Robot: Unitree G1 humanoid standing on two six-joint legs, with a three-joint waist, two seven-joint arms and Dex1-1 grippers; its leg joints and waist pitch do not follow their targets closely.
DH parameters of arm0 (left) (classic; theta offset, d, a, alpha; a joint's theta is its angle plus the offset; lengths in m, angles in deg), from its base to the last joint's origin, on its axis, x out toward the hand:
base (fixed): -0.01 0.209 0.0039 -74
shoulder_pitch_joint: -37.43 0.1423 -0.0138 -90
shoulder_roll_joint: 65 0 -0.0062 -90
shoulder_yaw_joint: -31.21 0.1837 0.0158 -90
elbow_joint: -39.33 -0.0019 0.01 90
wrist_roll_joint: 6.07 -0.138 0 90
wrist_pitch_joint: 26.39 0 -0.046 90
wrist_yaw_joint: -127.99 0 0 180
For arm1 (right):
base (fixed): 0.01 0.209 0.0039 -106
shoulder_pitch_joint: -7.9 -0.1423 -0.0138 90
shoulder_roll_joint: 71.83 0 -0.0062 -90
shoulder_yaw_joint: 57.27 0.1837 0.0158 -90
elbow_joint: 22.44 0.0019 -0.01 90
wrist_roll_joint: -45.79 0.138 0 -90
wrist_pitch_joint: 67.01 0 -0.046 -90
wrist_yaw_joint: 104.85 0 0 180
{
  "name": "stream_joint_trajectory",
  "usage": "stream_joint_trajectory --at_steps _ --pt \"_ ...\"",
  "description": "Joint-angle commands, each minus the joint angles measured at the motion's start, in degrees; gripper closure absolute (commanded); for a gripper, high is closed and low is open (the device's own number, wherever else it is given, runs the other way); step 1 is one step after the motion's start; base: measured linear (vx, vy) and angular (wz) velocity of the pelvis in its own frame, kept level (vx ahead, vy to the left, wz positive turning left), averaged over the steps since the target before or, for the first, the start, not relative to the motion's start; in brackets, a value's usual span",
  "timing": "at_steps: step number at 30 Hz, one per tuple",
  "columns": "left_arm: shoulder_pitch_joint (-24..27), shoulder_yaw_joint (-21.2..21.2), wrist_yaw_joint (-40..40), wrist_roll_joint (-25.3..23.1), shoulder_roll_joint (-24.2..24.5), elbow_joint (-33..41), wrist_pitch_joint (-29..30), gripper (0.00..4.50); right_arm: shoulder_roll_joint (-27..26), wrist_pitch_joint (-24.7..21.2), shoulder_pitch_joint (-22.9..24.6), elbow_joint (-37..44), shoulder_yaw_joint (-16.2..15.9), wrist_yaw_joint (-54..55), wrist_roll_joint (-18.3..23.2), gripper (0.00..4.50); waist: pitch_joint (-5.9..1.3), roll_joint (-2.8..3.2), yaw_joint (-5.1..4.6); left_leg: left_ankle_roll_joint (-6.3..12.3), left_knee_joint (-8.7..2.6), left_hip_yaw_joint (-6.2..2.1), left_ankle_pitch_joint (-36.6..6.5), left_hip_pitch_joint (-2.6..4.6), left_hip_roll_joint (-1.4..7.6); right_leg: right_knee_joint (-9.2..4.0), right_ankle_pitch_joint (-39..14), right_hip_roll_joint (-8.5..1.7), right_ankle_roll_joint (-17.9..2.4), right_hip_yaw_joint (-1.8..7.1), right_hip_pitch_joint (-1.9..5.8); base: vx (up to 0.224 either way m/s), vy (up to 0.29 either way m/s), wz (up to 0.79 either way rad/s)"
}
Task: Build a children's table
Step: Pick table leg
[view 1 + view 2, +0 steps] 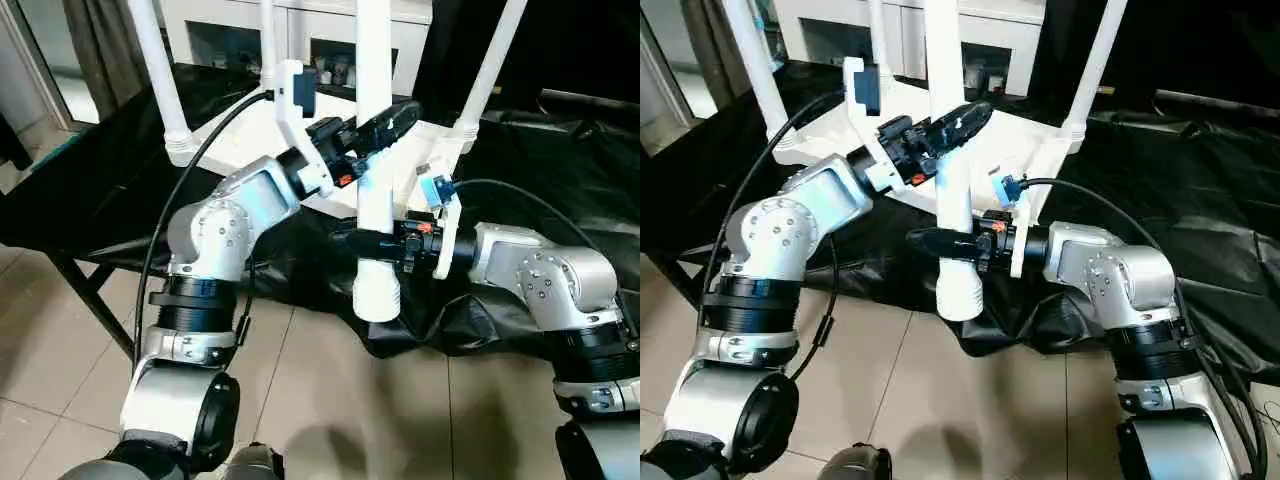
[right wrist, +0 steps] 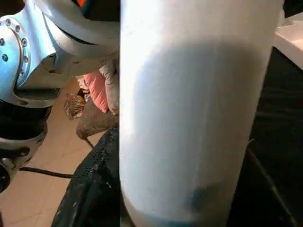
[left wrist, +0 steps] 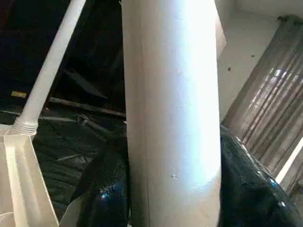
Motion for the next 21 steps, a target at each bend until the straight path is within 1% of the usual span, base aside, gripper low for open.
stream_joint_trajectory --at_steps 1,2,4,6,7,8,9,10,12,14,16,17,18,19,21 --pt "-0.24 1.05 0.13 -1.58 0.48 0.72 -0.86 2.65 -0.09 0.58 -1.57 0.72 0.81 -0.3 0.28 2.63 -5.51 -0.63 0.04 -2.68 -4.0 -1.1 -15.73 2.45 2.67 -5.15 -14.09 -3.56 -8.97 1.76 2.02 0.0 0.0 0.0" --pt "-0.25 1.29 0.44 -1.86 0.48 0.69 -1.15 2.68 -0.02 0.87 -1.66 0.62 0.74 -0.41 0.04 2.63 -5.49 -0.74 0.0 -2.6 -3.99 -1.06 -15.77 2.48 2.65 -5.19 -14.14 -3.51 -9.03 1.76 2.0 0.0 0.0 0.0" --pt "-0.19 1.9 0.97 -2.23 0.53 0.73 -1.69 2.69 0.41 2.36 -1.58 0.49 0.33 -1.02 -0.73 2.63 -5.52 -0.65 0.05 -2.62 -3.96 -1.07 -15.74 2.47 2.7 -5.19 -14.1 -3.57 -9.03 1.79 1.99 0.0 0.0 0.0" --pt "-0.13 2.68 1.53 -2.73 1.15 1.01 -1.9 2.7 0.79 3.47 -1.57 0.05 -0.58 -1.83 -1.49 2.64 -5.44 -1.14 0.0 -2.39 -4.0 -0.97 -15.73 2.47 2.68 -5.25 -14.6 -3.6 -9.03 1.76 2.0 0.0 0.0 0.0" --pt "-0.18 3.08 1.85 -3.04 1.51 1.15 -1.9 2.7 1.08 3.12 -1.63 -0.18 -0.9 -2.34 -1.46 2.08 -5.48 -0.9 0.03 -2.47 -3.97 -1.04 -15.85 2.47 2.72 -5.18 -15.06 -3.65 -8.91 1.75 2.0 0.0 0.0 0.0" --pt "-0.22 3.56 2.26 -3.41 1.98 1.36 -1.87 2.7 1.44 2.56 -1.69 -0.42 -1.29 -2.96 -1.36 2.08 -5.39 -1.54 -0.07 -2.29 -4.02 -0.93 -15.78 2.44 2.72 -5.35 -15.32 -3.59 -8.67 1.77 1.99 0.0 0.0 0.0" --pt "-0.24 3.76 2.44 -3.6 2.19 1.46 -1.85 2.7 1.68 2.24 -1.75 -0.53 -1.52 -3.27 -1.32 1.94 -5.35 -1.33 0.01 -2.17 -4.0 -0.94 -15.38 2.44 2.72 -5.28 -15.92 -3.64 -8.46 1.79 1.92 0.0 0.0 0.0" --pt "-0.34 3.79 2.42 -3.69 2.25 1.42 -1.85 2.7 2.07 2.2 -1.85 -0.67 -1.84 -3.59 -1.58 1.91 -5.37 -1.26 0.02 -2.19 -4.0 -0.96 -15.62 2.52 2.76 -5.31 -16.16 -3.63 -8.35 1.81 1.88 0.0 0.0 0.0" --pt "-0.49 4.08 2.66 -4.01 2.57 1.39 -1.88 2.7 2.91 2.67 -2.06 -0.91 -2.59 -4.35 -2.42 1.75 -5.3 -1.4 0.01 -2.35 -4.04 -0.98 -15.77 2.48 2.76 -5.32 -16.52 -3.64 -8.05 1.81 1.92 0.0 0.0 0.0" --pt "-0.53 4.76 3.58 -4.51 3.18 1.28 -1.97 2.71 4.5 3.97 -2.47 -1.81 -4.06 -5.64 -4.51 1.52 -5.32 -1.54 0.01 -2.4 -3.99 -0.94 -15.41 2.43 2.74 -5.31 -16.76 -3.68 -7.7 1.8 1.94 0.0 0.0 0.0" --pt "-0.62 4.8 3.78 -4.41 3.28 1.06 -2.09 2.71 5.36 4.55 -2.44 -1.84 -4.62 -7.01 -4.84 1.48 -5.28 -1.51 -0.04 -2.49 -3.99 -0.93 -15.69 2.48 2.75 -5.35 -17.12 -3.66 -7.56 1.81 1.88 0.0 0.0 0.0" --pt "-0.72 4.85 3.85 -4.33 3.35 0.88 -2.18 2.71 5.75 4.62 -2.44 -1.8 -4.75 -7.72 -4.77 1.46 -5.26 -1.54 0.02 -2.45 -3.94 -0.91 -15.76 2.53 2.77 -5.37 -17.1 -3.69 -7.66 1.86 1.84 0.0 0.0 0.0" --pt "-0.82 4.86 3.92 -4.31 3.42 0.68 -2.31 2.71 6.08 4.51 -2.43 -1.71 -4.84 -8.34 -4.56 1.46 -5.29 -1.73 0.03 -2.31 -3.92 -0.88 -15.63 2.51 2.77 -5.32 -16.75 -3.68 -7.84 1.85 1.89 0.0 0.0 0.0" --pt "-0.82 4.86 3.92 -4.31 3.42 0.68 -2.31 2.72 6.08 4.51 -2.43 -1.71 -4.84 -8.34 -4.56 1.46 -5.35 -1.64 0.07 -2.0 -3.89 -0.88 -15.03 2.48 2.77 -5.2 -15.77 -3.66 -8.31 1.83 1.94 0.0 0.0 0.0" --pt "-1.18 4.45 3.85 -4.19 3.34 0.18 -2.51 2.72 6.72 3.9 -2.45 -1.55 -4.99 -9.33 -4.15 1.46 -5.41 -1.65 0.07 -1.47 -3.77 -0.81 -13.97 2.35 2.71 -4.97 -13.62 -3.61 -9.33 1.78 2.05 0.0 0.0 0.0"
